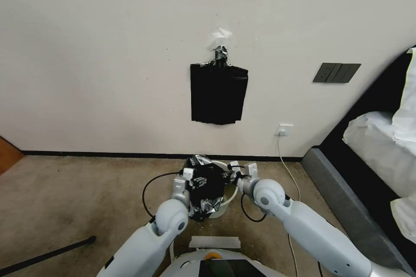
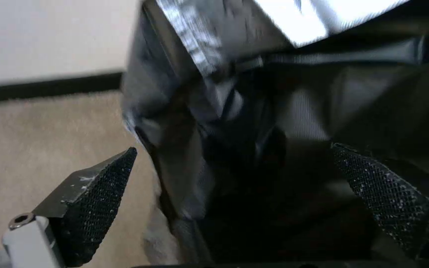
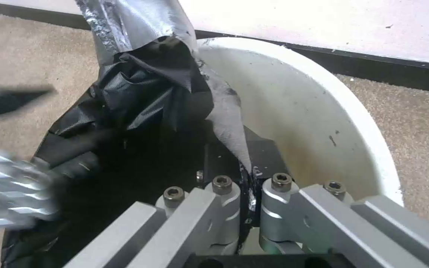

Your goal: Place a trash bag onto the trash bin.

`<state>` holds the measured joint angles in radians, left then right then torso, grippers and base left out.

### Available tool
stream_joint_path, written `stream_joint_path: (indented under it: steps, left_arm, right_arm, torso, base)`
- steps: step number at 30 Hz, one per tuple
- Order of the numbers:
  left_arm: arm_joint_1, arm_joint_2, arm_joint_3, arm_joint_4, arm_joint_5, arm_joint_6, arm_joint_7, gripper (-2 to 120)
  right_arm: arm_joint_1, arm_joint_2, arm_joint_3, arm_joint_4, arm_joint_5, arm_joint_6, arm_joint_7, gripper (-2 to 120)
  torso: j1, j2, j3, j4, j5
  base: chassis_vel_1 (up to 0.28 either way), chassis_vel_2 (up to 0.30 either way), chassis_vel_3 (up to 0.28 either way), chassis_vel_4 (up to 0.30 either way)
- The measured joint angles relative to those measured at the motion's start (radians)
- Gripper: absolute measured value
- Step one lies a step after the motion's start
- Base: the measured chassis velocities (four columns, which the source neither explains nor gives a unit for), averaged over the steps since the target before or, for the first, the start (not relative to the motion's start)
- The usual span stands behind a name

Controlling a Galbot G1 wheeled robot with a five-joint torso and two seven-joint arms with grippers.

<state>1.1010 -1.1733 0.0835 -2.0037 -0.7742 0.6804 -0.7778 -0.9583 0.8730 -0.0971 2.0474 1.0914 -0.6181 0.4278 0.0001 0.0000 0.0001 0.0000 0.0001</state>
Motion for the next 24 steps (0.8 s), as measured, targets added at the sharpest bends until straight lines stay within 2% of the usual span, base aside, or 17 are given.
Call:
stream_joint_path:
  steps: [2, 6, 8, 9, 12, 14, 18, 20, 22, 24]
  left_arm:
    - [-0.017, -0.017, 0.004, 0.024, -0.046, 0.007, -0.024, 100]
    - [-0.020, -0.019, 0.004, 0.028, -0.053, 0.007, -0.028, 100]
    - [-0.029, -0.024, 0.006, 0.041, -0.100, 0.015, -0.056, 98]
    - [-0.029, -0.024, 0.005, 0.041, -0.113, 0.020, -0.067, 91]
    - [-0.029, -0.021, 0.004, 0.041, -0.130, 0.028, -0.089, 85]
    - [-0.030, -0.020, 0.001, 0.043, -0.161, 0.037, -0.118, 72]
    - [-0.035, -0.021, -0.001, 0.047, -0.177, 0.043, -0.132, 64]
    - [-0.043, -0.019, -0.002, 0.050, -0.213, 0.054, -0.161, 50]
    - [-0.046, -0.019, -0.003, 0.052, -0.228, 0.055, -0.172, 48]
    - [-0.053, -0.017, -0.005, 0.057, -0.262, 0.055, -0.203, 37]
  right_arm:
    - [-0.001, 0.001, 0.001, 0.003, 0.001, 0.000, 0.003, 0]
    - [-0.002, 0.001, 0.001, 0.004, 0.001, 0.000, 0.004, 0]
    - [-0.009, 0.001, 0.004, 0.005, 0.001, 0.000, 0.007, 0]
    - [-0.012, 0.001, 0.006, 0.006, 0.001, 0.000, 0.007, 0]
    - [-0.014, 0.002, 0.007, 0.006, 0.000, 0.000, 0.007, 0]
    - [-0.014, 0.005, 0.007, 0.005, 0.000, 0.001, 0.007, 0]
    - [-0.014, 0.005, 0.007, 0.003, -0.001, 0.001, 0.007, 0]
    - [-0.014, 0.005, 0.005, 0.003, -0.001, 0.001, 0.008, 0]
    - [-0.014, 0.005, 0.005, 0.002, -0.001, 0.001, 0.008, 0]
    - [-0.014, 0.005, 0.004, 0.000, -0.002, 0.002, 0.008, 0]
  torso:
    - [0.000, 0.000, 0.000, 0.0000, -0.0001]
    - [0.000, 0.000, 0.000, 0.0000, 0.0000]
    - [0.000, 0.000, 0.000, 0.0000, -0.0001]
    - [0.000, 0.000, 0.000, 0.0000, 0.0000]
    - [0.000, 0.000, 0.000, 0.0000, -0.0001]
    - [0.000, 0.000, 0.000, 0.0001, -0.0001]
    - [0.000, 0.000, 0.000, 0.0000, -0.0001]
    - [0.000, 0.000, 0.000, 0.0000, -0.0001]
    - [0.000, 0.000, 0.000, 0.0000, -0.0001]
    - [0.000, 0.000, 0.000, 0.0000, -0.0002]
  base:
    - [0.000, 0.000, 0.000, 0.000]
    - [0.000, 0.000, 0.000, 0.000]
    - [0.000, 0.000, 0.000, 0.000]
    - [0.000, 0.000, 0.000, 0.000]
    - [0.000, 0.000, 0.000, 0.000]
    - [0.000, 0.000, 0.000, 0.000]
    - [0.000, 0.000, 0.000, 0.000]
    - [0.000, 0.000, 0.000, 0.000]
    - [0.000, 0.000, 0.000, 0.000]
    - [0.000, 0.000, 0.000, 0.000]
